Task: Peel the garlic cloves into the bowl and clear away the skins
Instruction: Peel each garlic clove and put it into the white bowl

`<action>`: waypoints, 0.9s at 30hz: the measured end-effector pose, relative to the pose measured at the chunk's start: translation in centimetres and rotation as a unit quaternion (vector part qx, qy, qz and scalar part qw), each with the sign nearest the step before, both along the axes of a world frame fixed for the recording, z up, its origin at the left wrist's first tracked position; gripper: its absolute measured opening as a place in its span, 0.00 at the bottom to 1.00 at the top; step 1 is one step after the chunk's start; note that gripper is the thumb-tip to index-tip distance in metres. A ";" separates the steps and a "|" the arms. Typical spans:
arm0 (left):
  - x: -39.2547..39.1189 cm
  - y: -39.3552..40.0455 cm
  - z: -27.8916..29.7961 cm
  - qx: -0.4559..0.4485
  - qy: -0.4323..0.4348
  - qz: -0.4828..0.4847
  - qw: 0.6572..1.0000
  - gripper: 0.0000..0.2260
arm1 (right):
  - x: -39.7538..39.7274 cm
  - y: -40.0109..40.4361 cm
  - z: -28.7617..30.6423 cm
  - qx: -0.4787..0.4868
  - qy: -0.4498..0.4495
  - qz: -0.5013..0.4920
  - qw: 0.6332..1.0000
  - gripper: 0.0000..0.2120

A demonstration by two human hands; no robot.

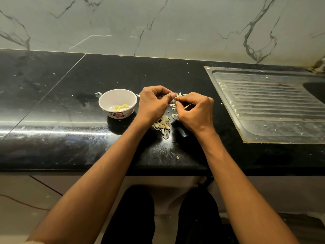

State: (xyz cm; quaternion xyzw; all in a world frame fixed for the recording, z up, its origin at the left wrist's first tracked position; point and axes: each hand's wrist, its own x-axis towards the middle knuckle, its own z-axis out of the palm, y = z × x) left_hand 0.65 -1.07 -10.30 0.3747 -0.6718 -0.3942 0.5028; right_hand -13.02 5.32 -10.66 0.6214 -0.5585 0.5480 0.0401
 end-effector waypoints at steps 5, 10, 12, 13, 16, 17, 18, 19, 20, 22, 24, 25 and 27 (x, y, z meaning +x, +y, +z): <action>-0.1 0.2 -0.1 0.005 -0.014 -0.003 1.000 0.03 | 0.0 0.1 -0.1 0.010 0.019 -0.004 1.000 0.03; -0.1 0.1 -0.2 -0.001 -0.022 -0.007 1.000 0.03 | 0.2 0.3 0.1 0.025 0.034 -0.012 0.999 0.04; -0.2 0.1 -0.3 -0.001 -0.022 -0.006 1.000 0.03 | 0.3 0.3 0.1 0.030 0.045 -0.016 0.998 0.06; -0.2 0.1 -0.3 -0.001 -0.021 -0.003 1.000 0.03 | 0.4 0.2 0.1 0.032 0.050 -0.017 0.998 0.07; -0.2 -0.1 -0.4 -0.002 -0.020 0.002 1.000 0.03 | 0.6 0.2 0.0 0.039 0.059 -0.022 0.997 0.08; -0.2 -0.1 -0.4 -0.002 -0.021 0.003 1.000 0.03 | 0.7 0.1 -0.1 0.040 0.064 -0.024 0.997 0.08; -0.2 0.0 -0.4 -0.002 -0.021 0.004 1.000 0.03 | 0.7 0.1 -0.1 0.042 0.070 -0.025 0.996 0.08; -0.2 0.0 -0.4 0.002 -0.019 0.005 1.000 0.03 | 0.8 0.1 -0.1 0.043 0.077 -0.026 0.996 0.08; -0.2 0.1 -0.4 0.006 -0.015 0.005 1.000 0.03 | 0.8 0.1 0.0 0.042 0.085 -0.028 0.995 0.09; -0.3 0.1 -0.3 0.021 -0.004 0.005 1.000 0.03 | 0.8 0.1 0.0 0.038 0.105 -0.034 0.993 0.08; -0.3 0.2 -0.2 0.040 0.010 0.005 0.999 0.03 | 0.8 0.1 -0.1 0.038 0.119 -0.039 0.991 0.08; -0.4 0.3 -0.2 0.049 0.016 0.004 0.999 0.04 | 0.8 0.0 -0.1 0.038 0.123 -0.040 0.991 0.08; -0.4 0.5 -0.2 0.062 0.026 -0.002 0.998 0.04 | 0.7 0.0 -0.1 0.031 0.122 -0.037 0.991 0.07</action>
